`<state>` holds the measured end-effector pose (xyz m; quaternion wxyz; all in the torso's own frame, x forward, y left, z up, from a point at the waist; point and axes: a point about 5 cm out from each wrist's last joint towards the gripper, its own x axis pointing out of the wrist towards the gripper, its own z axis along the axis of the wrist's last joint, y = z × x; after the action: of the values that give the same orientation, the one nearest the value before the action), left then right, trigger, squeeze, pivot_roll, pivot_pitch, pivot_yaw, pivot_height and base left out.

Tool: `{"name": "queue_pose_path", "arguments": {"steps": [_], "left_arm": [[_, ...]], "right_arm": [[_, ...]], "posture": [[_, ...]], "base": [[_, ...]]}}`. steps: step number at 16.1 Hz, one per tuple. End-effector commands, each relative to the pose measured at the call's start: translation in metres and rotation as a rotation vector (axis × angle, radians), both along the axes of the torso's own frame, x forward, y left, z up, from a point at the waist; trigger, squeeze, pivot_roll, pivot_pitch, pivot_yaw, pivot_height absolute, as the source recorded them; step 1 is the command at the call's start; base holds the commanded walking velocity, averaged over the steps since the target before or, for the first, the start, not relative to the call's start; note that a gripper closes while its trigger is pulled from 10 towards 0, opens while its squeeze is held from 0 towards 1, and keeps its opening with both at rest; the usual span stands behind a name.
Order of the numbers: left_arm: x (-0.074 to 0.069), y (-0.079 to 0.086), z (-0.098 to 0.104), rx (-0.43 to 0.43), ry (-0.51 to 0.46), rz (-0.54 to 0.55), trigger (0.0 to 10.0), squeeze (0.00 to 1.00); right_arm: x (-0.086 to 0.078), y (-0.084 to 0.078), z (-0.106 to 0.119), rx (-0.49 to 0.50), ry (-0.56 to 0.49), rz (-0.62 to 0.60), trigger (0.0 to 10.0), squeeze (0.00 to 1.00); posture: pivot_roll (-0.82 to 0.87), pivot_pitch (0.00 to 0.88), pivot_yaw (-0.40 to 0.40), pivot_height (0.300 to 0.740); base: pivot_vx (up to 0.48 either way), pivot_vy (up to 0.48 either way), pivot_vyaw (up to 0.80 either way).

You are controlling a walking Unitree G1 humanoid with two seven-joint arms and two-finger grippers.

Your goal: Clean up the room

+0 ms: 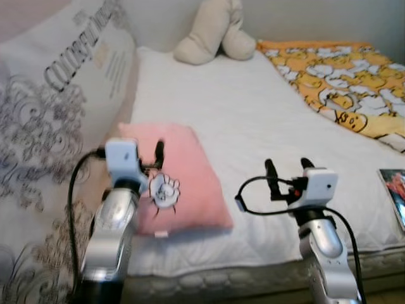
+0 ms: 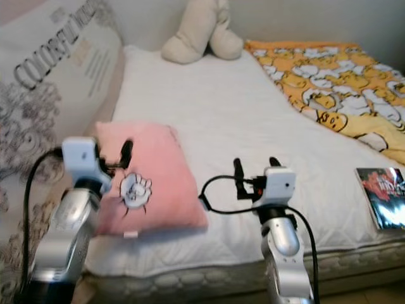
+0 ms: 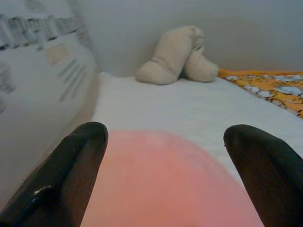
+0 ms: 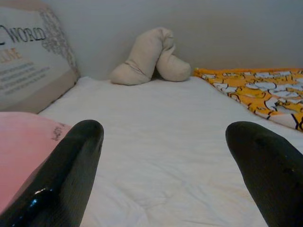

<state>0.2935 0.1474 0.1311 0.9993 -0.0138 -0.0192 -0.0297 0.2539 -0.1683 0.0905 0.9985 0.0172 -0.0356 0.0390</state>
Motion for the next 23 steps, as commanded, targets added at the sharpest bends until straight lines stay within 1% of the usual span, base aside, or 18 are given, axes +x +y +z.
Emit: {"name": "queue_pose_path", "arguments": {"steps": [1,3,4,5,7,8,9,11,12,13,14,15,16,18,19,21,22,23], "left_arm": [[0.006,-0.007,-0.007,0.009,0.054,-0.038,10.0,0.00],[0.008,-0.007,-0.007,0.011,0.062,-0.042,10.0,0.00],[0.016,-0.007,-0.010,0.009,0.109,-0.045,10.0,0.00],[0.020,-0.006,-0.017,-0.024,0.180,-0.034,10.0,0.00],[0.019,-0.002,-0.023,-0.081,0.239,0.000,10.0,0.00],[0.017,0.000,-0.021,-0.093,0.252,0.008,10.0,0.00],[0.011,-0.001,-0.014,-0.116,0.249,-0.005,10.0,0.00],[0.006,-0.003,-0.009,-0.121,0.249,-0.029,10.0,0.00],[0.000,-0.006,-0.014,-0.135,0.292,-0.044,10.0,0.00],[-0.003,-0.006,-0.020,-0.152,0.333,-0.035,10.0,0.00],[-0.005,-0.005,-0.028,-0.198,0.391,-0.017,10.0,0.00],[-0.006,-0.006,-0.030,-0.229,0.432,-0.031,10.0,0.00],[-0.006,-0.006,-0.030,-0.229,0.432,-0.031,10.0,0.00],[-0.013,-0.005,-0.036,-0.229,0.502,-0.034,10.0,0.00],[-0.015,-0.005,-0.037,-0.232,0.518,-0.035,10.0,0.00],[-0.017,-0.015,-0.045,-0.279,0.580,-0.069,10.0,0.00],[-0.017,-0.017,-0.047,-0.292,0.592,-0.078,10.0,0.00],[-0.018,-0.019,-0.052,-0.335,0.624,-0.077,10.0,0.00]], "right_arm": [[0.001,-0.001,0.001,0.014,0.011,0.006,10.0,0.00],[0.001,0.000,0.001,0.014,0.013,0.011,10.0,0.00],[0.001,0.001,0.000,0.013,0.019,0.020,10.0,0.00],[0.000,0.001,-0.001,0.010,0.026,0.022,10.0,0.00],[-0.001,-0.001,-0.002,0.010,0.032,0.017,10.0,0.00],[-0.002,-0.001,-0.003,0.009,0.036,0.020,10.0,0.00],[-0.004,-0.001,-0.004,0.006,0.042,0.023,10.0,0.00],[-0.005,-0.002,-0.005,0.005,0.046,0.024,10.0,0.00],[-0.005,-0.002,-0.006,0.004,0.054,0.029,10.0,0.00],[-0.005,-0.001,-0.007,0.003,0.058,0.036,10.0,0.00],[-0.003,0.001,-0.008,0.002,0.063,0.048,10.0,0.00],[-0.002,0.002,-0.008,0.000,0.065,0.056,10.0,0.00],[-0.002,0.002,-0.008,0.000,0.065,0.056,10.0,0.00],[0.000,0.002,-0.009,-0.007,0.072,0.067,10.0,0.00],[0.000,0.001,-0.009,-0.009,0.074,0.069,10.0,0.00],[0.001,0.002,-0.010,-0.012,0.079,0.077,10.0,0.00],[0.001,0.002,-0.010,-0.013,0.079,0.078,10.0,0.00],[0.002,0.002,-0.009,-0.014,0.079,0.080,10.0,0.00]], "posture": [[-0.04,0.000,0.014,0.727],[-0.04,0.000,0.016,0.727],[-0.04,0.000,0.020,0.727],[-0.05,0.000,0.024,0.727],[-0.06,0.000,0.026,0.727],[-0.06,0.000,0.028,0.727],[-0.06,0.000,0.028,0.727],[-0.04,0.000,0.025,0.727],[-0.03,0.000,0.021,0.727],[-0.03,0.000,0.016,0.727],[-0.02,0.000,0.012,0.727],[-0.02,0.000,0.008,0.727],[-0.02,0.000,0.008,0.727],[-0.02,0.000,0.000,0.727],[-0.02,0.000,-0.001,0.727],[-0.02,0.000,-0.006,0.727],[-0.02,0.000,-0.006,0.727],[-0.02,0.000,-0.008,0.727]], "base": [[0.000,0.000,0.00],[0.000,0.000,0.00],[0.000,0.000,0.00],[0.000,0.000,0.00],[0.000,0.000,0.00],[0.000,0.000,0.00],[0.000,0.000,0.00],[0.000,0.000,0.00],[0.000,0.000,0.00],[0.000,0.000,0.00],[0.000,0.000,0.00],[0.000,0.000,0.00],[0.000,0.000,0.00],[0.000,0.000,0.00],[0.000,0.000,0.00],[0.000,0.000,0.00],[0.000,0.000,0.00],[0.000,0.000,0.00]]}}
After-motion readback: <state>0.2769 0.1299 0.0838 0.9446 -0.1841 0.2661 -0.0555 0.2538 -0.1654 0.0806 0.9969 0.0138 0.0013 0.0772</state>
